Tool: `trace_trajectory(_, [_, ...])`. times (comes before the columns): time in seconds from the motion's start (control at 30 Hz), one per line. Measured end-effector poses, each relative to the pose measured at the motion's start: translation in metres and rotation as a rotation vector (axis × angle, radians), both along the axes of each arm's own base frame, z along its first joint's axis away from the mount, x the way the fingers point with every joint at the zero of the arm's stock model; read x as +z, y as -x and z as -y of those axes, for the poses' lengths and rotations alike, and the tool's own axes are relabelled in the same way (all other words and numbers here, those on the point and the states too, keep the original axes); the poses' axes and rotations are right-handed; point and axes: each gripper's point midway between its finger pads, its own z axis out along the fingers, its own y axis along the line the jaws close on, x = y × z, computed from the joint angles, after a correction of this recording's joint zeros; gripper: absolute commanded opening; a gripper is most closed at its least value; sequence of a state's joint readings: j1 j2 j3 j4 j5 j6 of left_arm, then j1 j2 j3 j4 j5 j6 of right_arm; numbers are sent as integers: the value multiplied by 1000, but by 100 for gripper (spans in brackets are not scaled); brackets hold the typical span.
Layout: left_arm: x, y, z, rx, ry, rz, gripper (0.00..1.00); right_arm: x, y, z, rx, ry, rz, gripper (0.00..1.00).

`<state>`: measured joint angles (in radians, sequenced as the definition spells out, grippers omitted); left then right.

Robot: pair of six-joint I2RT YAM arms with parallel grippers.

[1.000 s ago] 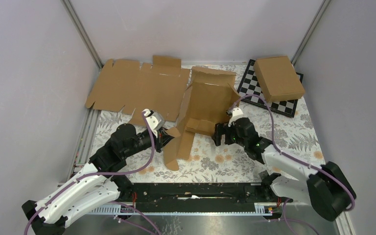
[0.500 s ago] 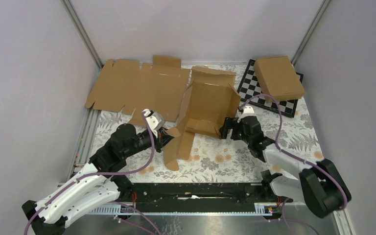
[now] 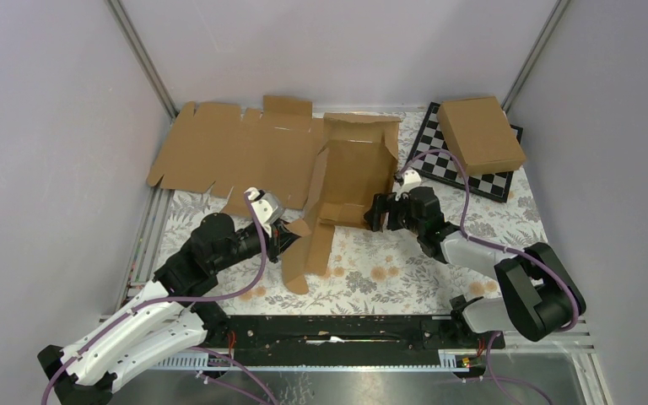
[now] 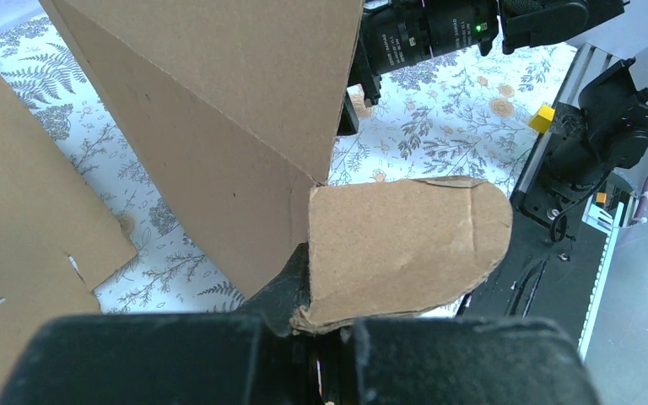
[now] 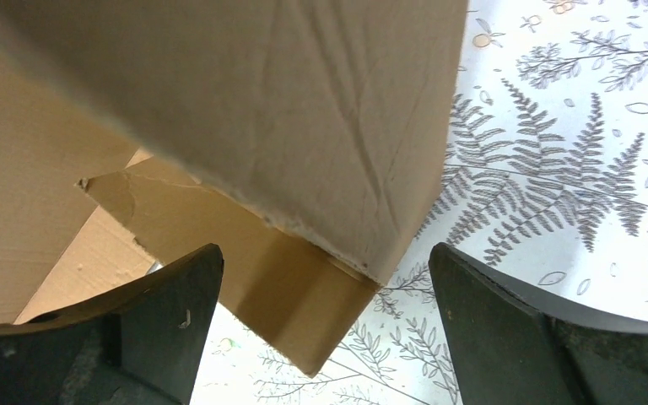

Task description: Fold the paper box

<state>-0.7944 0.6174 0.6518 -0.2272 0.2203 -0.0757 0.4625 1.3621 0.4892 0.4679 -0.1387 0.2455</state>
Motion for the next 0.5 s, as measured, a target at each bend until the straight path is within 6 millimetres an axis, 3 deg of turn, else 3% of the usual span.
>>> trace_trajectory(0.17, [2,-2,2,4,4,-12,0,6,-13,8,-63,32,29,97])
trace_trajectory(0.37, [7,-5,6,14,21,-39,0,12,-32,19,-156,57,72,64])
trace_trajectory(0.5, [11,-5,6,25,37,-53,0,13,-35,18,-166,49,80,61])
